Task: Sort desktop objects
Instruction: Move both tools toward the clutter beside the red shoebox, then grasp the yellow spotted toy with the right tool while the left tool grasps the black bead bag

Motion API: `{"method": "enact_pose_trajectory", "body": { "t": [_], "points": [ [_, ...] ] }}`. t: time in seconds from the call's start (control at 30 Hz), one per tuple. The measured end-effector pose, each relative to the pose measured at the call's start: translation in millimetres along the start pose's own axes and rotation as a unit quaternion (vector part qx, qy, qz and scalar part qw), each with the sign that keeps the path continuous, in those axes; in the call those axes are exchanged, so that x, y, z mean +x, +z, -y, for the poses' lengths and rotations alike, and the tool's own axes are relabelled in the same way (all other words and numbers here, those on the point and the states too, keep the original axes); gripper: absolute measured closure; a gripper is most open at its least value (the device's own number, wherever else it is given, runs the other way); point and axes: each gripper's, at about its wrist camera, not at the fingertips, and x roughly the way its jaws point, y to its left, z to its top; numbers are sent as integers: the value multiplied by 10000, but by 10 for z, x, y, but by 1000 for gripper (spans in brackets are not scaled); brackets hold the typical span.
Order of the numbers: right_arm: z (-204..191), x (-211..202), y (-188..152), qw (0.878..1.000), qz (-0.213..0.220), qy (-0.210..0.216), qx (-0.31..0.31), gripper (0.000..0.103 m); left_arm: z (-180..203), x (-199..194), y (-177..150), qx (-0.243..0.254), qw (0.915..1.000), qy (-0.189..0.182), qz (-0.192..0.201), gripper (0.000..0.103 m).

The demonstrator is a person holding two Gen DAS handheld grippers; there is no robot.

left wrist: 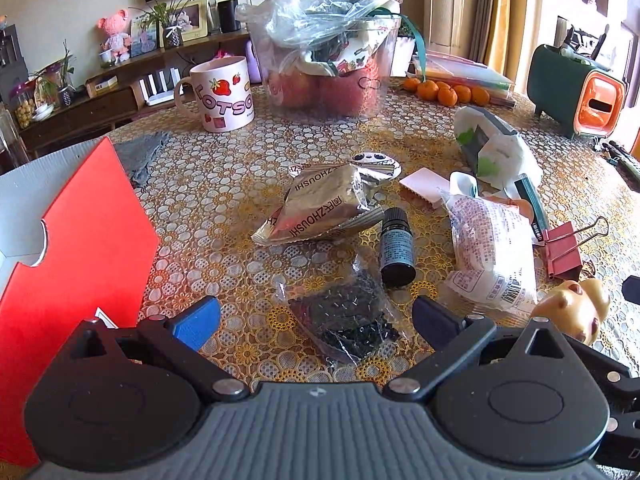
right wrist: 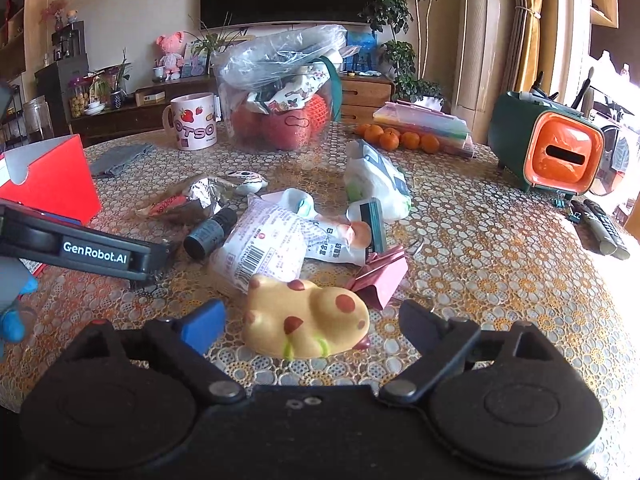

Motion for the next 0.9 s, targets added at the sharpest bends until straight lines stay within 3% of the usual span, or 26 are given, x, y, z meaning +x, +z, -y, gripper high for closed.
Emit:
{"method": "enact_pose_trajectory", "body": {
  "t": [0.3,0.37,0.47,0.53,0.8,0.9],
  "points": [
    [-21,129,-23,9999,-115,42,-36,10,-41,157,5,-166,9996,-49,-202,1],
    [-31,143,-28,9999,-123,26,-52,12,-55,167,6,-225,9994,-136,-243,6],
    [-26,154,-33,9999,-146,47,-23,15,-76,167,7,-355,9985,-291,-293,15],
    [-22,153,-37,9999,-147,37,-10,16,-68,156,5,-360,9984,-333,-286,27],
    [-25,130,-24,9999,-129,15,54,27,-108,145,2,-433,9975,-429,-349,60],
    [-39,102,-10,10000,-83,-11,50,29,-118,123,3,-395,9977,-433,-347,65]
  ]
}}
